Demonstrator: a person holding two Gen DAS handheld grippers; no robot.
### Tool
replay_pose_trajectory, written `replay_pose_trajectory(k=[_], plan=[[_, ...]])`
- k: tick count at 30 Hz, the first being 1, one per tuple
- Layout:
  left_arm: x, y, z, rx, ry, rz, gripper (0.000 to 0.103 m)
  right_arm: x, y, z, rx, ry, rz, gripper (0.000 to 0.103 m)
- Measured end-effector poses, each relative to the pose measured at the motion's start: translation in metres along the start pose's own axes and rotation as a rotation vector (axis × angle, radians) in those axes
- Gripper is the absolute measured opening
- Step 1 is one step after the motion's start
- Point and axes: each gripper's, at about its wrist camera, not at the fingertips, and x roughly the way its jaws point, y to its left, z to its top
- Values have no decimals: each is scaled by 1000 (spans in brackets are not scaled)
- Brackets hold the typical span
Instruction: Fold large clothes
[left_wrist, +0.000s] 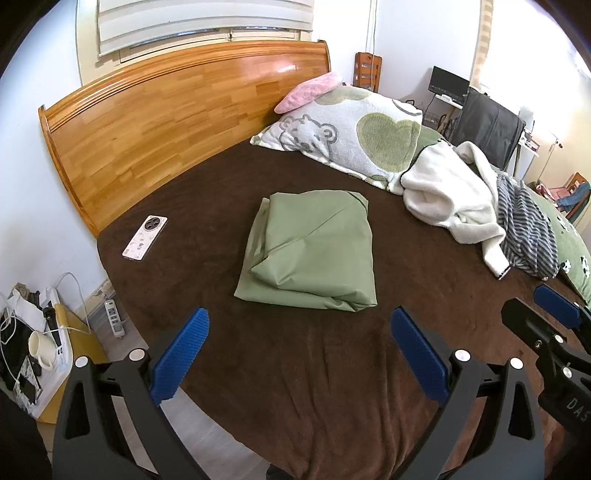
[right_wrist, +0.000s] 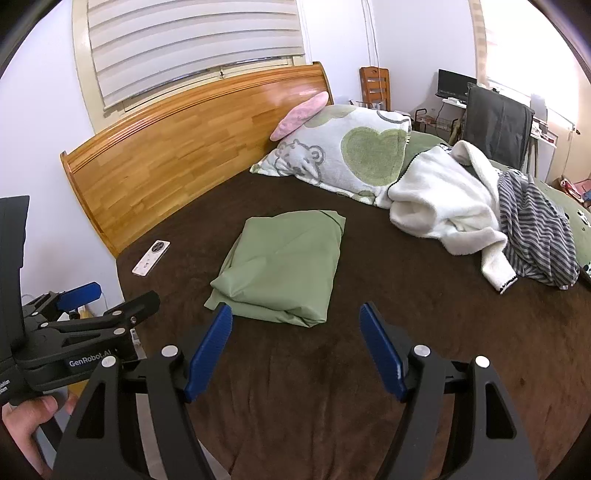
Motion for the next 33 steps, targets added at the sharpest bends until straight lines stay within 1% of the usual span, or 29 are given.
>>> replay_pose_trajectory(k=[8, 17, 25, 33], plan=[[11, -2, 2, -2, 7, 6, 97, 7, -2, 4, 4, 15, 1, 71], [12, -4, 3, 20, 0, 27, 96, 15, -2, 8, 4, 21, 2, 71], [10, -5, 2, 22, -13, 19, 96, 17, -2, 9, -1, 24, 2, 71], [11, -2, 5, 19, -19, 30, 96, 19, -1, 10, -2, 26, 3, 71]])
